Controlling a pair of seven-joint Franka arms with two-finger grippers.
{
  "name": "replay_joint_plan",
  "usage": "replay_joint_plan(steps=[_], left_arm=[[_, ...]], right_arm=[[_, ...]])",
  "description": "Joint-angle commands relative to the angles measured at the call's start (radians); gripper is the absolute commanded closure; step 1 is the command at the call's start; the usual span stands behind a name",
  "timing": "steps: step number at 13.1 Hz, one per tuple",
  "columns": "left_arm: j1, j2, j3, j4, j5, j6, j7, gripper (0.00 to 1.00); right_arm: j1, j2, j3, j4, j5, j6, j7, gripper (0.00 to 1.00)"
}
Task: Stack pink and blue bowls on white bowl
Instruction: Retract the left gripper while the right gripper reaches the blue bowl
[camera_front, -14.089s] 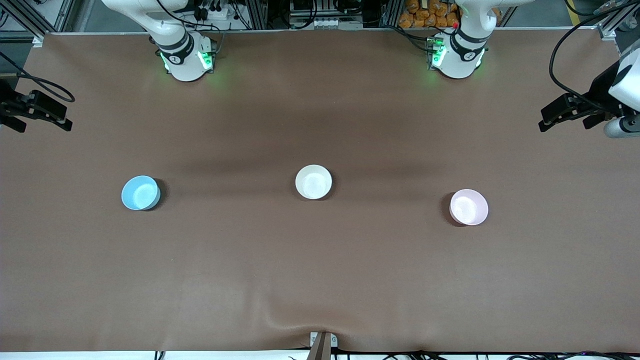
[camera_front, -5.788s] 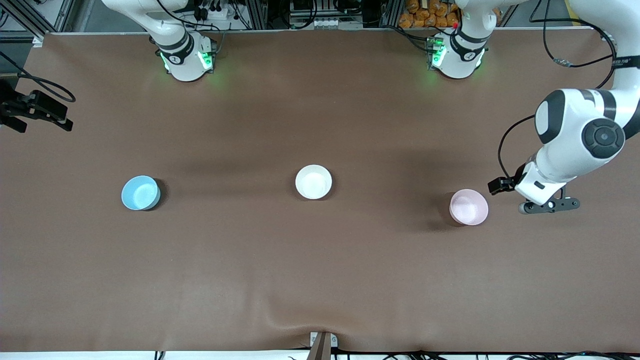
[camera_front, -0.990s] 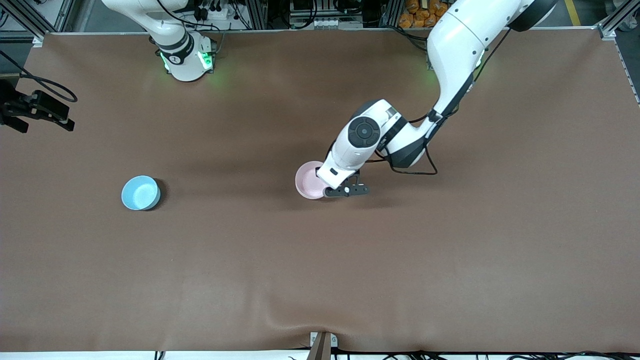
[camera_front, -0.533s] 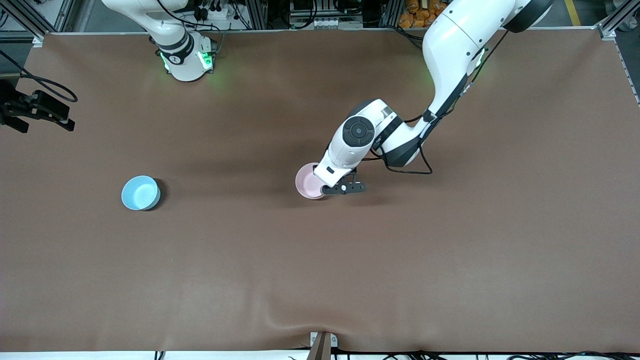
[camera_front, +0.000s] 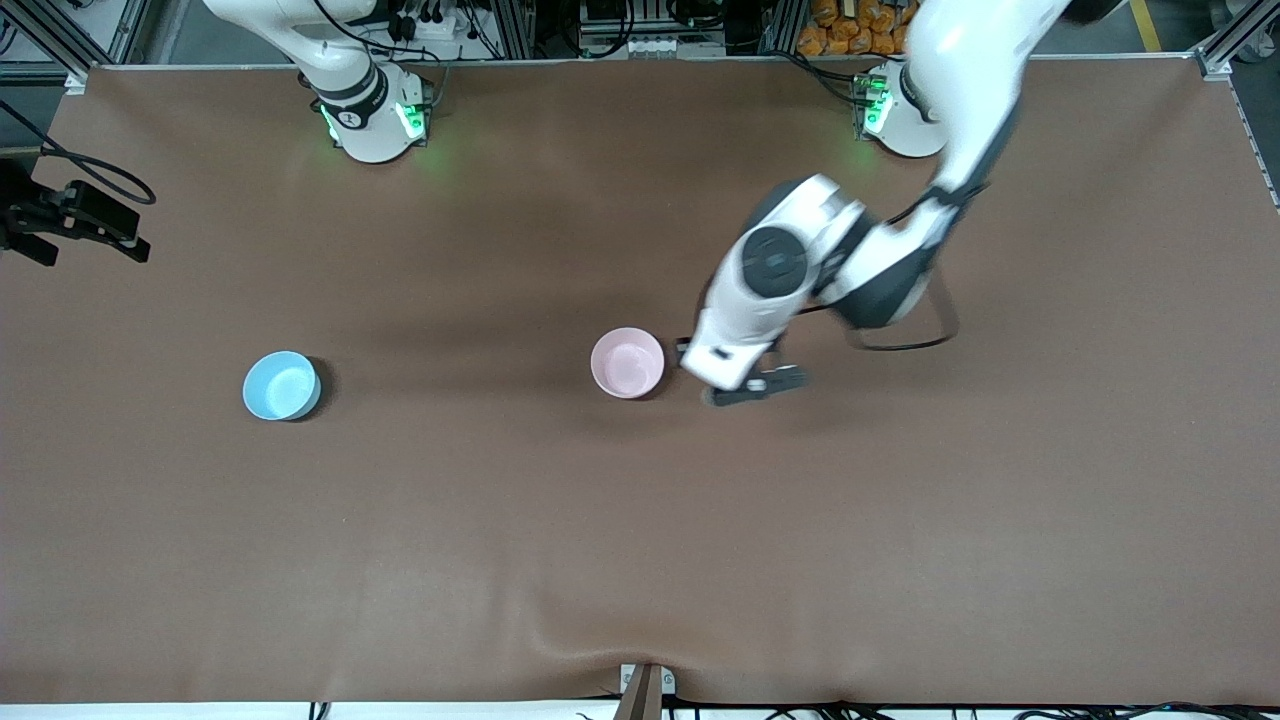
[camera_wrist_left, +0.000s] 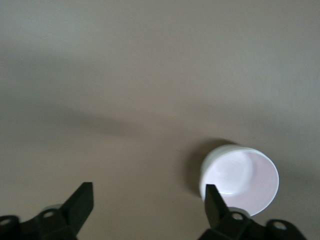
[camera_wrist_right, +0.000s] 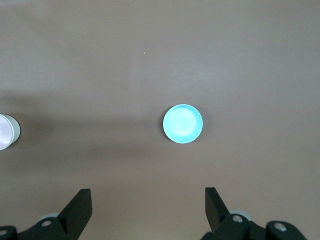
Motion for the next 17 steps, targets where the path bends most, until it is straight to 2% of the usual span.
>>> replay_joint_plan(steps=[1, 5, 7, 9, 11, 13, 17], left_arm=[[0.099, -0.205, -0.005, -0.046, -0.001, -0.13, 0.057, 0.0], [0.234, -0.368, -0.009, -0.046, -0.002, -0.252, 0.182, 0.0], [0.301, -0.417, -0.005, -0.045, -0.042, -0.31, 0.264, 0.0], [0.396, -0.458, -0.005, -0.04, -0.099, -0.336, 0.341, 0.0], [0.467, -0.475, -0.003, -0.026, -0.119, -0.384, 0.401, 0.0], [0.524, -0.477, -0.003, -0.007, -0.121, -0.402, 0.441, 0.0], [0.622, -0.468, 0.001, 0.035, -0.127, -0.411, 0.588, 0.0]], right_arm=[[0.008, 0.005, -0.006, -0.001, -0.007, 0.001, 0.003, 0.0], [-0.01, 0.077, -0.009, 0.012, -0.015, 0.072, 0.001, 0.0], [-0.025, 0.092, -0.009, 0.01, -0.016, 0.109, 0.0, 0.0], [-0.027, 0.18, -0.009, 0.012, -0.01, 0.144, 0.001, 0.0], [-0.026, 0.215, -0.009, -0.01, -0.016, 0.17, 0.0, 0.0], [-0.044, 0.234, -0.009, -0.086, -0.011, 0.217, 0.0, 0.0], [-0.102, 0.227, -0.009, -0.344, -0.008, 0.482, -0.055, 0.0]])
